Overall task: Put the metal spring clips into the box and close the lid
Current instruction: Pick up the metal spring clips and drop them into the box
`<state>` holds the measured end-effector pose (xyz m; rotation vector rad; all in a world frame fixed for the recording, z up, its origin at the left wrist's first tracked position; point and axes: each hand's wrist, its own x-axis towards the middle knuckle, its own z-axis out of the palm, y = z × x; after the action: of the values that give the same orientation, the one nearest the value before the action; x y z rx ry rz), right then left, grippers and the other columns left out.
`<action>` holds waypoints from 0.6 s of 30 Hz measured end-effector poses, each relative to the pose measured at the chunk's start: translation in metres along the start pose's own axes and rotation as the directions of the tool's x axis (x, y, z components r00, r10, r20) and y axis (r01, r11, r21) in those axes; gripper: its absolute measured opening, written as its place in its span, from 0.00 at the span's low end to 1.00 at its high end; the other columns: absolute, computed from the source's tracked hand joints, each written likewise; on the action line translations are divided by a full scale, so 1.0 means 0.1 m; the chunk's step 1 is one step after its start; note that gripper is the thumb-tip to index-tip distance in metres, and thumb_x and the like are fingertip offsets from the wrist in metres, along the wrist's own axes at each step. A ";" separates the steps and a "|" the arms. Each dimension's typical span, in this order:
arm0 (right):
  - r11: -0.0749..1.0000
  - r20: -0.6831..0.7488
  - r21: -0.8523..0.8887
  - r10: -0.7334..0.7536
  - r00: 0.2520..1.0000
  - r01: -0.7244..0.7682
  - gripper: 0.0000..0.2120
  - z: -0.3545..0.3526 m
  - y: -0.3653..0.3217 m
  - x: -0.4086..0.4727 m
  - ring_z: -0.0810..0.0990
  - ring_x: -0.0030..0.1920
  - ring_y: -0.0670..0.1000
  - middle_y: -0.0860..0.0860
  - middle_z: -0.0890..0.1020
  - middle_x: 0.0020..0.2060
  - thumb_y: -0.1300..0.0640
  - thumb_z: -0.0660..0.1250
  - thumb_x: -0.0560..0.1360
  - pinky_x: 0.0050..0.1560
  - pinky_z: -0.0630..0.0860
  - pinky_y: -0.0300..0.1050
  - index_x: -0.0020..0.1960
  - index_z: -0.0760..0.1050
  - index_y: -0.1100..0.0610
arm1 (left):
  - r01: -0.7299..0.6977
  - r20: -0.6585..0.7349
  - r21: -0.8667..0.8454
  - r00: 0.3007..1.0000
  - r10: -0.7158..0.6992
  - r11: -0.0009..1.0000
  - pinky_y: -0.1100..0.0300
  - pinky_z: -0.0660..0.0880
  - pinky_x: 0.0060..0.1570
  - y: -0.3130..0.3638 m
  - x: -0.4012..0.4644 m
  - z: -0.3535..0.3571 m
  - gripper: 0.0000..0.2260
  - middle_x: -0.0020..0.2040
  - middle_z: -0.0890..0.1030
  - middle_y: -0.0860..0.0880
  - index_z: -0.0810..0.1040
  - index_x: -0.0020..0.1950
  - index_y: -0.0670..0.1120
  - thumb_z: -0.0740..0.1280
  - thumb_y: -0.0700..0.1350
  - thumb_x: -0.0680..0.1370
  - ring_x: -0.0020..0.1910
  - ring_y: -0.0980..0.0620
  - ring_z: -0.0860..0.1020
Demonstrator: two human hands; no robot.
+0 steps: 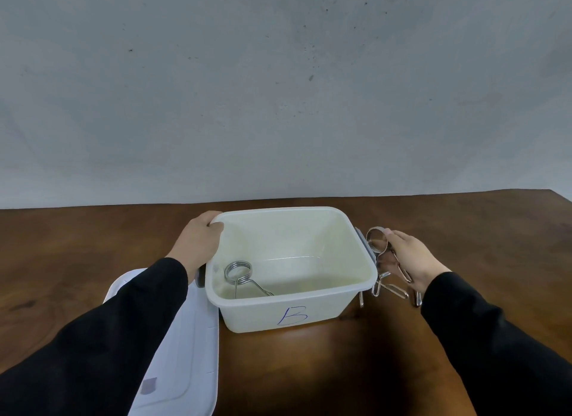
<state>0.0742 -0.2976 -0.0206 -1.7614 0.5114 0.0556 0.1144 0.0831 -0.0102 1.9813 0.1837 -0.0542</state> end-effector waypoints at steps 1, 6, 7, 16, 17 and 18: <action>0.999 -0.002 0.034 -0.006 1.000 0.006 0.17 0.00 -0.02 -0.01 0.83 0.45 0.61 0.63 0.83 0.57 0.49 0.59 0.84 0.56 0.80 0.67 0.62 0.77 0.60 | 0.002 -0.001 -0.002 1.000 -0.002 1.000 0.60 0.71 0.38 0.00 0.00 0.00 0.15 0.53 0.80 0.50 0.77 0.63 0.50 0.56 0.40 0.81 0.44 0.53 0.76; 0.982 -0.145 0.078 -0.161 0.976 0.173 0.18 0.04 -0.47 -0.15 0.80 0.40 0.57 0.59 0.83 0.46 0.49 0.65 0.82 0.51 0.79 0.60 0.58 0.79 0.64 | 0.013 0.007 -0.009 1.000 -0.013 1.000 0.59 0.72 0.38 0.01 -0.02 -0.01 0.15 0.50 0.80 0.52 0.77 0.64 0.51 0.55 0.41 0.82 0.44 0.54 0.76; 0.971 -0.161 0.110 -0.194 0.968 0.213 0.16 0.06 -0.63 -0.19 0.80 0.40 0.56 0.57 0.81 0.45 0.51 0.65 0.82 0.54 0.80 0.60 0.56 0.79 0.64 | 0.014 0.009 -0.014 1.000 -0.014 1.000 0.59 0.72 0.38 0.01 -0.02 -0.01 0.15 0.50 0.80 0.52 0.76 0.63 0.51 0.55 0.41 0.82 0.44 0.54 0.76; 0.801 0.386 -0.365 -0.334 0.860 0.475 0.09 1.10 -1.45 -0.82 0.85 0.42 0.58 0.61 0.84 0.42 0.53 0.69 0.77 0.52 0.84 0.58 0.43 0.84 0.55 | 0.018 0.017 -0.034 1.000 -0.018 0.999 0.56 0.75 0.44 -0.01 -0.04 -0.05 0.17 0.54 0.81 0.50 0.77 0.65 0.50 0.56 0.41 0.80 0.50 0.48 0.78; 0.729 0.451 -0.471 -0.285 0.846 0.497 0.09 1.27 -1.41 -0.84 0.85 0.40 0.58 0.59 0.84 0.40 0.53 0.69 0.77 0.46 0.83 0.53 0.44 0.84 0.55 | 0.018 0.017 -0.037 1.000 -0.018 0.999 0.56 0.75 0.43 -0.02 -0.03 -0.05 0.17 0.54 0.81 0.49 0.77 0.65 0.50 0.56 0.41 0.80 0.51 0.48 0.78; 0.645 0.503 -0.557 -0.239 0.831 0.523 0.09 1.45 -1.36 -0.85 0.83 0.36 0.56 0.56 0.82 0.37 0.53 0.68 0.77 0.38 0.78 0.46 0.46 0.83 0.57 | 0.016 0.016 -0.039 1.000 -0.016 0.999 0.56 0.75 0.42 -0.02 -0.03 -0.06 0.17 0.55 0.81 0.49 0.77 0.65 0.50 0.56 0.41 0.80 0.50 0.48 0.78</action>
<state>0.0807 -0.1130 0.0920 -2.4765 -0.2526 0.3166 0.1110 0.0890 -0.0094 1.9404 0.1887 -0.0762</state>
